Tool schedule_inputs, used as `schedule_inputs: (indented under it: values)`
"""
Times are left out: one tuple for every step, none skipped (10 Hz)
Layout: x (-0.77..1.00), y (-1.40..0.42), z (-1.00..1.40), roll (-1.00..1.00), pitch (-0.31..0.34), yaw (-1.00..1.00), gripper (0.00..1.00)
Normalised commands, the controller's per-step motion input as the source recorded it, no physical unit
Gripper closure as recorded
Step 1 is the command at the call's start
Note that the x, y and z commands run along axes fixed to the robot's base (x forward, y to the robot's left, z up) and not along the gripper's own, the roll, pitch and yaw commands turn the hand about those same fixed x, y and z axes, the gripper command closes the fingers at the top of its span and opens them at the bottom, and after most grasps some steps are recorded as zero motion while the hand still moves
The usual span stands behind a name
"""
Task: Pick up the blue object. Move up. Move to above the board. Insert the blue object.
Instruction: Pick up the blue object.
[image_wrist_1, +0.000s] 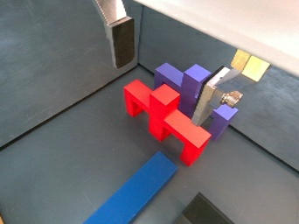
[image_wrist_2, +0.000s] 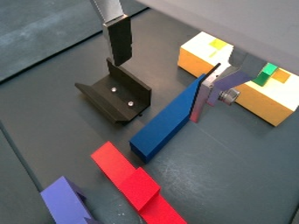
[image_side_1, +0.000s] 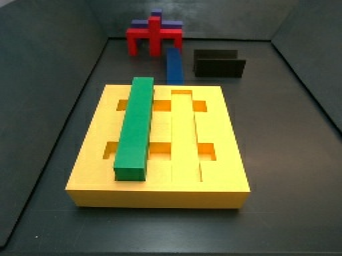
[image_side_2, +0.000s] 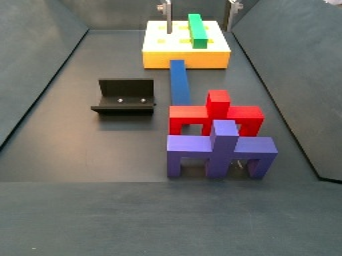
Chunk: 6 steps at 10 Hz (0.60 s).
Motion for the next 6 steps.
schedule_inputs:
  values:
    - [0.0,0.0,0.0,0.0,-0.01,0.0,0.0]
    - [0.02,0.0,0.0,0.0,0.0,0.0,0.0]
    - [0.11,0.0,-0.08,0.0,0.0,0.0,0.0]
    - [0.31,-0.07,-0.24,-0.08,0.0,-0.01,0.0]
    - [0.35,-0.07,-0.46,-0.14,-0.019,0.0,0.0]
    - [0.38,-0.12,-0.59,0.0,0.0,0.0,0.0]
